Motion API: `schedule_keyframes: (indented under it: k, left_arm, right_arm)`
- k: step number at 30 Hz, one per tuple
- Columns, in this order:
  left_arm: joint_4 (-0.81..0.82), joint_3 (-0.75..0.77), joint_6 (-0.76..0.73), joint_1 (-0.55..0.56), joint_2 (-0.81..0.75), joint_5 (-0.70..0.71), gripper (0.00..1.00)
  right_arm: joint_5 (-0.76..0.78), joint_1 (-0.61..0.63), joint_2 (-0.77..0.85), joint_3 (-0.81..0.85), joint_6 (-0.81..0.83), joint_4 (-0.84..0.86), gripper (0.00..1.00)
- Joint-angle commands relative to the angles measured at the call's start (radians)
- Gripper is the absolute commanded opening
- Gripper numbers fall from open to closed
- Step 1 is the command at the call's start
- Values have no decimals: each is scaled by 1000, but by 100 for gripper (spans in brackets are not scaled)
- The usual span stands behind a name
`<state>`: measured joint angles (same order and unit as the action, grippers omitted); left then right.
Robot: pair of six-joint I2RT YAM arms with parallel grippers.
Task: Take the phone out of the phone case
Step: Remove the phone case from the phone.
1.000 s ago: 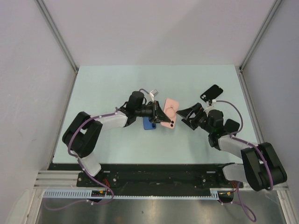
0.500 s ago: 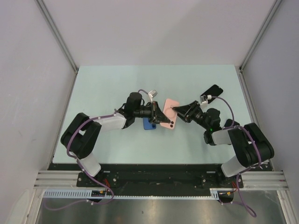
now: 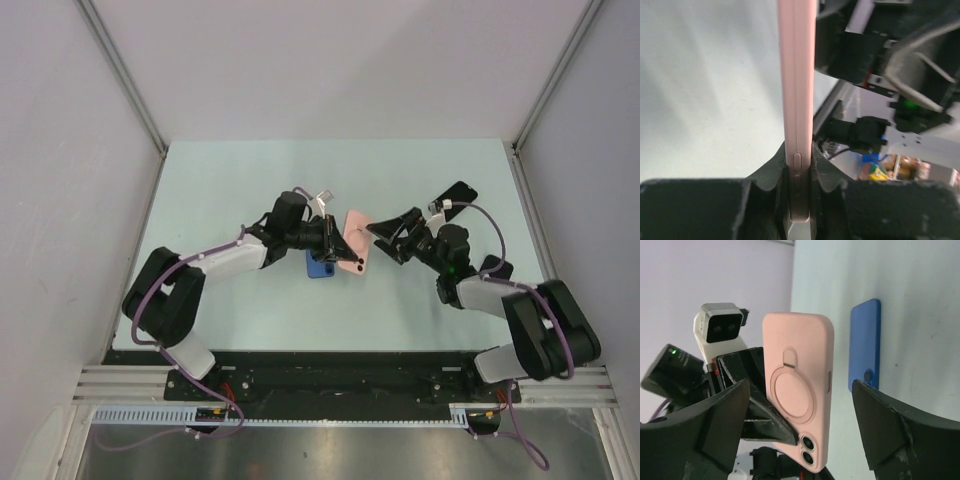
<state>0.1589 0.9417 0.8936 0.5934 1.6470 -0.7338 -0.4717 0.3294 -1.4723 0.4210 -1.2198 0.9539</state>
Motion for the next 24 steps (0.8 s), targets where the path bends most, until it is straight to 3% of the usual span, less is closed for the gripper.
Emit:
schedule_keyframes:
  k: [1,8,12,15,18,24]
  left_arm:
    - [-272,123,-220,-1,-90,169,0]
    - [-314,138,-246,6,-93,203,0]
    - [-274,129,-246,13,-108,148,0]
    - [-242,123,-240,11,-121,108,0]
    - [-167,102,-178,-6,-130,-28,0]
    - [183,-14,51,-59,-124,-214,0]
  right_arm:
    - [212,43,188,137,250,-502,88]
    - [347,88,260,265,362,-768,89]
    - [375,120,235,306,379,-804,89]
    - [334,114,213,306,370,-782,89]
    - [240,97,193,283,370,-692,91]
    - [44,17,190,201,298,-466,89]
